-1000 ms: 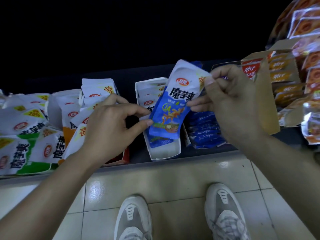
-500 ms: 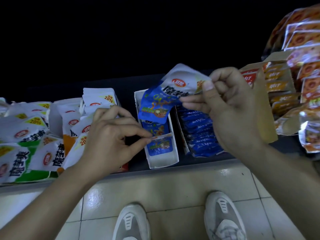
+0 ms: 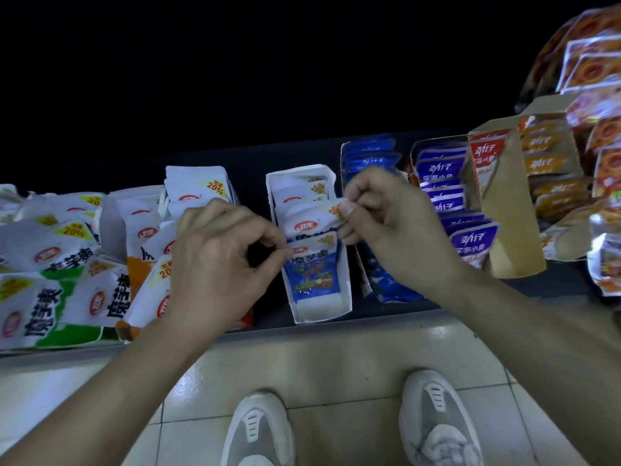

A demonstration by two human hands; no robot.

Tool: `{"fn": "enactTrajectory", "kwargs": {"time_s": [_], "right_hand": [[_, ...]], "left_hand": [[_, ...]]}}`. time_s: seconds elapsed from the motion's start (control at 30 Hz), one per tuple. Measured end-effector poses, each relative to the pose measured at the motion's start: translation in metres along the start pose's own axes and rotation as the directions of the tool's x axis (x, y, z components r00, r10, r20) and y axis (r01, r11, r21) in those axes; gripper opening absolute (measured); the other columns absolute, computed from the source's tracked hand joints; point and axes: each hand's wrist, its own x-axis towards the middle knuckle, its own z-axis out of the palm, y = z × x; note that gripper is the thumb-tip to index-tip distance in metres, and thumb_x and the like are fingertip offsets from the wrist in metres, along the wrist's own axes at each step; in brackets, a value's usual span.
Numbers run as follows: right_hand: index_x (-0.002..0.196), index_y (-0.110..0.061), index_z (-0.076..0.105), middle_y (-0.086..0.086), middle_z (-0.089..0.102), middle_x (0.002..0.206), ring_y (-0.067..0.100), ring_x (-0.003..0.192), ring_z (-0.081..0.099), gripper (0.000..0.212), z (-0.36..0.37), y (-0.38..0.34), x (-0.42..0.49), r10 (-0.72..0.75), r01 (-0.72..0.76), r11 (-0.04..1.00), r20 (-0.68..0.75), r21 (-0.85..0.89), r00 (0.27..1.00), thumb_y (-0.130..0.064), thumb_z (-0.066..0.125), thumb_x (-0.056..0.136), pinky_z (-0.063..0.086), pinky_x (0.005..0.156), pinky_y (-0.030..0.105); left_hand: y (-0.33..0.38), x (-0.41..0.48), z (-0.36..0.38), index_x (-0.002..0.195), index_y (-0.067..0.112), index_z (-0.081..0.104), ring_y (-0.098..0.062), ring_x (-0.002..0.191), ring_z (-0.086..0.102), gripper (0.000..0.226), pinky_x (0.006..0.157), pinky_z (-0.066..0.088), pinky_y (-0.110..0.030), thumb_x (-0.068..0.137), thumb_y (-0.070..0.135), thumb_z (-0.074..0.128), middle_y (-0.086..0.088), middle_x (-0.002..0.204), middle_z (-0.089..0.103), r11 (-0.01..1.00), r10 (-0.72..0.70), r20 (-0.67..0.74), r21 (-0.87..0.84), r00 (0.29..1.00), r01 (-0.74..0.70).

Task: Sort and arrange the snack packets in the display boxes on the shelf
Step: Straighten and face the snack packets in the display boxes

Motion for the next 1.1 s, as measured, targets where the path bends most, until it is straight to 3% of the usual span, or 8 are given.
{"fn": "enactTrajectory", "kwargs": {"time_s": [0.23, 0.33, 0.47, 0.6, 0.7, 0.87, 0.97, 1.1], "right_hand": [[0.096, -0.012, 0.071, -0.002, 0.063, 0.081, 0.006, 0.065, 0.055, 0.006, 0.019, 0.012, 0.011, -0.232, 0.203, 0.850, 0.000, -0.486, 0.973, -0.012, 0.068, 0.091, 0.051, 0.064, 0.031], [0.115, -0.011, 0.071, -0.001, 0.060, 0.094, -0.001, 0.070, 0.049, 0.024, 0.019, 0.014, 0.009, -0.232, 0.199, 0.846, -0.005, -0.494, 0.973, -0.017, 0.067, 0.092, 0.050, 0.072, 0.025], [0.130, -0.009, 0.063, -0.002, 0.054, 0.110, -0.004, 0.080, 0.043, 0.041, 0.016, 0.016, 0.000, -0.212, 0.203, 0.837, 0.041, -0.508, 0.976, -0.018, 0.070, 0.091, 0.038, 0.080, 0.004], [0.132, -0.009, 0.060, 0.002, 0.048, 0.117, 0.001, 0.097, 0.045, 0.053, 0.017, 0.018, -0.002, -0.204, 0.209, 0.813, 0.070, -0.544, 0.976, -0.015, 0.079, 0.082, 0.040, 0.083, 0.007], [0.136, -0.010, 0.056, 0.005, 0.043, 0.131, 0.007, 0.112, 0.047, 0.063, 0.017, 0.018, -0.003, -0.192, 0.195, 0.797, 0.067, -0.571, 0.979, -0.015, 0.081, 0.079, 0.041, 0.090, 0.010], [0.141, -0.009, 0.051, 0.003, 0.045, 0.134, 0.007, 0.103, 0.052, 0.072, 0.019, 0.017, -0.001, -0.162, 0.170, 0.792, 0.067, -0.587, 0.985, -0.016, 0.083, 0.077, 0.045, 0.086, 0.018], [0.142, -0.008, 0.050, 0.003, 0.047, 0.132, 0.006, 0.096, 0.048, 0.073, 0.020, 0.017, 0.000, -0.144, 0.162, 0.799, 0.078, -0.579, 0.987, -0.017, 0.083, 0.078, 0.050, 0.085, 0.025], [0.144, -0.012, 0.049, 0.000, 0.046, 0.132, 0.000, 0.092, 0.043, 0.075, 0.019, 0.017, 0.002, -0.122, 0.147, 0.807, 0.081, -0.572, 0.989, -0.020, 0.083, 0.079, 0.044, 0.083, 0.019]], "left_hand": [[0.001, 0.008, 0.005, 0.118, 0.017, 0.067, -0.030, 0.101, 0.054, 0.051, 0.078, 0.044, -0.043, 0.073, 0.028, 0.087, -0.004, 0.109, 0.061, 0.985, -0.126, 0.067, 0.126, 0.990, 0.117], [0.000, 0.012, 0.006, 0.118, 0.019, 0.070, -0.031, 0.103, 0.051, 0.048, 0.077, 0.045, -0.043, 0.074, 0.036, 0.084, -0.005, 0.114, 0.060, 0.980, -0.115, 0.109, 0.175, 0.987, 0.094], [-0.002, 0.022, 0.005, 0.105, 0.021, 0.077, -0.036, 0.104, 0.049, 0.039, 0.078, 0.042, -0.045, 0.074, 0.043, 0.083, -0.006, 0.114, 0.059, 0.954, -0.091, 0.174, 0.297, 0.980, 0.036], [0.000, 0.042, 0.005, 0.092, 0.022, 0.079, -0.038, 0.104, 0.046, 0.031, 0.080, 0.039, -0.044, 0.070, 0.043, 0.087, -0.007, 0.106, 0.056, 0.947, -0.072, 0.221, 0.322, 0.973, -0.003], [0.000, 0.048, 0.009, 0.102, 0.026, 0.079, -0.036, 0.107, 0.041, 0.044, 0.080, 0.037, -0.045, 0.066, 0.051, 0.086, -0.008, 0.115, 0.054, 0.928, -0.065, 0.234, 0.371, 0.970, -0.027], [0.004, 0.046, 0.013, 0.111, 0.025, 0.076, -0.037, 0.109, 0.042, 0.056, 0.075, 0.031, -0.041, 0.064, 0.056, 0.086, -0.006, 0.124, 0.053, 0.921, -0.101, 0.251, 0.390, 0.963, -0.005], [0.006, 0.052, 0.012, 0.099, 0.030, 0.077, -0.034, 0.116, 0.038, 0.040, 0.081, 0.024, -0.038, 0.070, 0.059, 0.081, 0.002, 0.128, 0.051, 0.933, -0.168, 0.297, 0.356, 0.940, 0.054], [0.003, 0.055, 0.016, 0.088, 0.033, 0.078, -0.026, 0.115, 0.034, 0.025, 0.083, 0.013, -0.033, 0.079, 0.056, 0.076, 0.011, 0.130, 0.052, 0.941, -0.202, 0.341, 0.328, 0.918, 0.085]]}}
